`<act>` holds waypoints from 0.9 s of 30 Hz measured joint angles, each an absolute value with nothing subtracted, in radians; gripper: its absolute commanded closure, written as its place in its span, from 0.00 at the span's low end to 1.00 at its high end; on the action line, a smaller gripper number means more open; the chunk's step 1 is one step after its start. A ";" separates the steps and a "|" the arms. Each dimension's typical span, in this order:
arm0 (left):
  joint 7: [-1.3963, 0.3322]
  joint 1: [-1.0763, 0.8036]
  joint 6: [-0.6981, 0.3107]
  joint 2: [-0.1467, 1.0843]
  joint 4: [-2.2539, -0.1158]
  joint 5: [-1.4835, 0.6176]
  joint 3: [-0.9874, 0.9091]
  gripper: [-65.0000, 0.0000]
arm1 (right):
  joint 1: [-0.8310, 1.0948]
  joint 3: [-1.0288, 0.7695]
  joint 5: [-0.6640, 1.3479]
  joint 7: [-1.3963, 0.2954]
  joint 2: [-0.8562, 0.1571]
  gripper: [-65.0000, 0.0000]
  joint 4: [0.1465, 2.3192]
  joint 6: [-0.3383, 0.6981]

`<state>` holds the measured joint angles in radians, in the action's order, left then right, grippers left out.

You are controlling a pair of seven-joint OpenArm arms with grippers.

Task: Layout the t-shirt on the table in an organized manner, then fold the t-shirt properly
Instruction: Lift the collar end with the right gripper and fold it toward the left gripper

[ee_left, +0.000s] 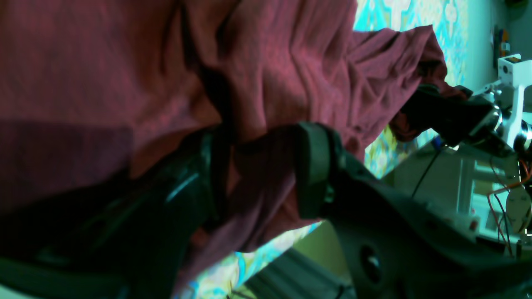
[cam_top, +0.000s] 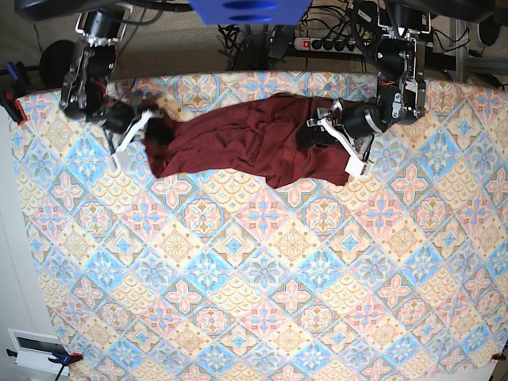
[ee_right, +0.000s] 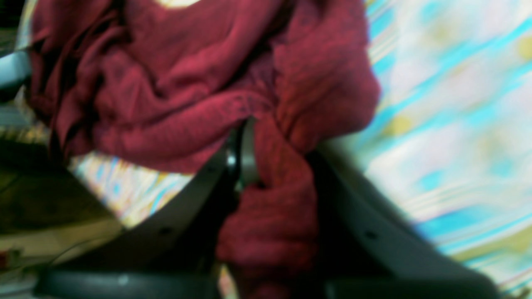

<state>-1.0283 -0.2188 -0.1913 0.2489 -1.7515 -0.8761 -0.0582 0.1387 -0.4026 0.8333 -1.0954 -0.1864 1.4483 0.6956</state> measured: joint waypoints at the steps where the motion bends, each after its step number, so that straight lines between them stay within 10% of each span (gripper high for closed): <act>1: -1.028 -0.214 -0.191 0.233 -1.752 -0.876 -0.059 0.61 | 0.119 -0.412 0.822 -1.087 -0.202 0.99 1.436 0.696; 17: -1.032 -0.194 -0.188 0.111 -1.786 -0.885 -0.056 0.61 | 0.011 -0.422 0.811 -1.093 -0.395 0.99 1.350 0.696; 27: -1.028 -0.189 -0.186 0.147 -1.687 -0.873 -0.057 0.61 | 0.062 -0.366 0.811 -1.170 -0.389 0.99 1.758 0.693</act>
